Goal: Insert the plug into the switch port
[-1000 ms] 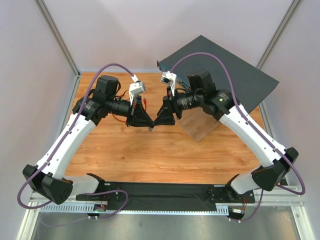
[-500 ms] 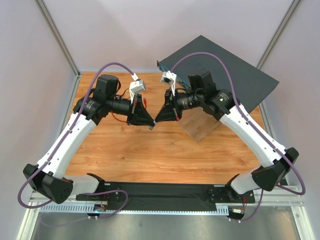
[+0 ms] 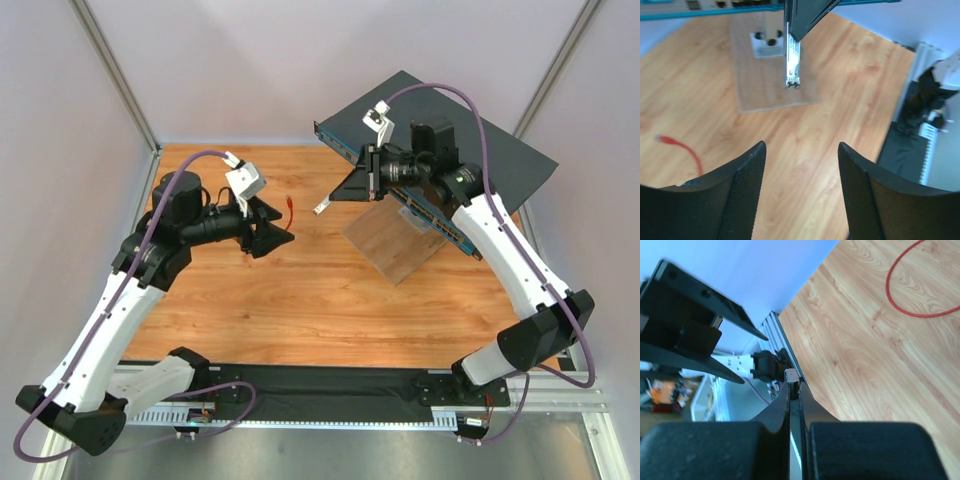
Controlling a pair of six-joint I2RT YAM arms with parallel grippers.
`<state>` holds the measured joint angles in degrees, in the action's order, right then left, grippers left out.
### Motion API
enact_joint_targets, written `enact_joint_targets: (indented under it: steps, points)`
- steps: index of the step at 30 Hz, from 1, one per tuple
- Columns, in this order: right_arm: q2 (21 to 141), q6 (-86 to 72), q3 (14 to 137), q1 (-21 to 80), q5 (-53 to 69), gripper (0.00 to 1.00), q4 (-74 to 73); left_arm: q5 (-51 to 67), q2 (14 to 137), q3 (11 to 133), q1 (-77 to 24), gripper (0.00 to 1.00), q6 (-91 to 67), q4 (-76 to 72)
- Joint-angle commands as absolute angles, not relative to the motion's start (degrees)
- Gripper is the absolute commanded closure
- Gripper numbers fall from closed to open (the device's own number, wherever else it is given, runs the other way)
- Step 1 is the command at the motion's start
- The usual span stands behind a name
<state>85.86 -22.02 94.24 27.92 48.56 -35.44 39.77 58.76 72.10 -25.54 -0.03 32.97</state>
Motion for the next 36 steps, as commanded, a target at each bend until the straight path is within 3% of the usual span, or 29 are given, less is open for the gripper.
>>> enact_joint_targets:
  steps: [1,9,25,36]
  points:
    - [86.7,-36.9,94.1,26.4,50.4,1.00,-28.7,30.9,57.9,71.1,-26.0,0.35,6.1,29.4]
    - [87.5,-47.4,91.8,26.8,52.0,1.00,-23.6,22.3,57.6,70.1,-32.5,0.39,18.8,24.4]
    - [88.9,-50.4,90.8,28.6,52.2,0.99,-20.9,16.2,62.0,70.7,-37.5,0.46,19.8,20.0]
    - [89.2,-50.1,90.4,28.7,52.1,0.99,-21.7,15.4,63.2,71.0,-38.7,0.70,20.8,19.6]
